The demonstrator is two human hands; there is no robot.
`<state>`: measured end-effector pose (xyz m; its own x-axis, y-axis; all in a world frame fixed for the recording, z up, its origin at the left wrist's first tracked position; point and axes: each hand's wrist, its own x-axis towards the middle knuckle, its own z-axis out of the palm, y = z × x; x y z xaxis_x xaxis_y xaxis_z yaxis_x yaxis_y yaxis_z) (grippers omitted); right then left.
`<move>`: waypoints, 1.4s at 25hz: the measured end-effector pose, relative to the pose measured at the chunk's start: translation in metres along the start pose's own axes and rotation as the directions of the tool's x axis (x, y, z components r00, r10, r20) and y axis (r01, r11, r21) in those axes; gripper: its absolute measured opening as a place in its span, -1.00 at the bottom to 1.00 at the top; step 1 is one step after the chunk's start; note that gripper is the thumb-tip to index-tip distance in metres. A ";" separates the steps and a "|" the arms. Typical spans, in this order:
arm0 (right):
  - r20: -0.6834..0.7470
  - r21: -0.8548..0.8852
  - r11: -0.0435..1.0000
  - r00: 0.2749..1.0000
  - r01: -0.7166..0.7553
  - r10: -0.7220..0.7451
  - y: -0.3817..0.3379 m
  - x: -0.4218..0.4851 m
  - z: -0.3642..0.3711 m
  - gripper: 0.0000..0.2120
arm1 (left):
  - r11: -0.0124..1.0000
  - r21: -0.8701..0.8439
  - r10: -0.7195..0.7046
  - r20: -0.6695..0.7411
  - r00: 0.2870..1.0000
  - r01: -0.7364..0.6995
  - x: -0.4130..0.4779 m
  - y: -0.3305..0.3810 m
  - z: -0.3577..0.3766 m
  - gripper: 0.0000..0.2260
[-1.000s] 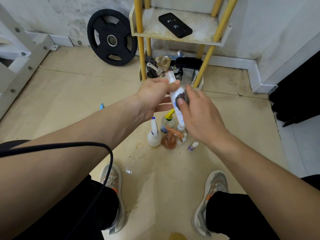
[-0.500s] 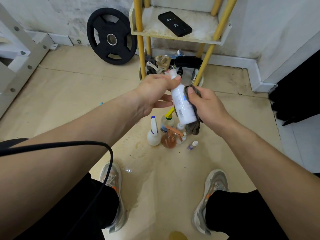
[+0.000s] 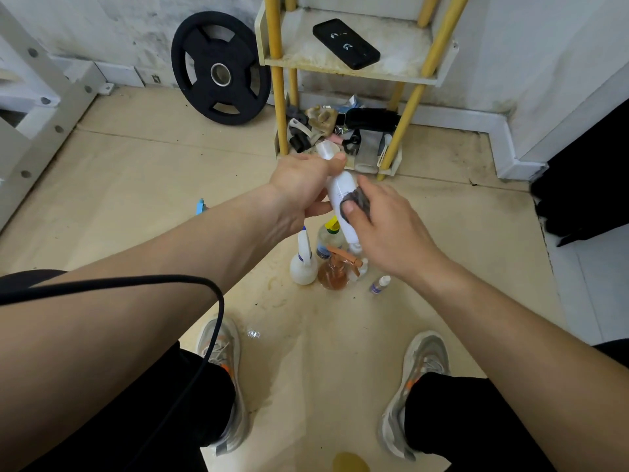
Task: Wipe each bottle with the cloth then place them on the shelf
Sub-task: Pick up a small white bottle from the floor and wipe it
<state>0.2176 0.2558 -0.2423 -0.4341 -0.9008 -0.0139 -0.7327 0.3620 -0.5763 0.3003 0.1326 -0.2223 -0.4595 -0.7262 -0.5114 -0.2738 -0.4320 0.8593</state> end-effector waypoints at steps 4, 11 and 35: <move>0.044 0.337 0.932 0.991 -0.134 0.127 0.012 0.008 -0.005 -0.64 | 0.999 0.032 -0.021 0.146 0.989 0.017 0.002 0.004 -0.005 -0.70; 0.058 0.545 0.824 0.987 -0.156 0.149 0.007 0.011 -0.013 -0.77 | 0.997 0.079 -0.019 0.261 0.965 -0.002 -0.003 0.011 -0.011 -0.87; -0.010 -0.128 0.991 0.999 -0.034 0.033 0.015 -0.001 -0.007 -0.65 | 0.954 0.268 0.104 0.113 0.988 -0.131 0.003 -0.007 -0.004 -0.72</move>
<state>0.2033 0.2634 -0.2456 -0.4633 -0.8858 -0.0254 -0.7785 0.4205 -0.4660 0.3042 0.1317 -0.2294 -0.5783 -0.7017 -0.4161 -0.4274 -0.1739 0.8872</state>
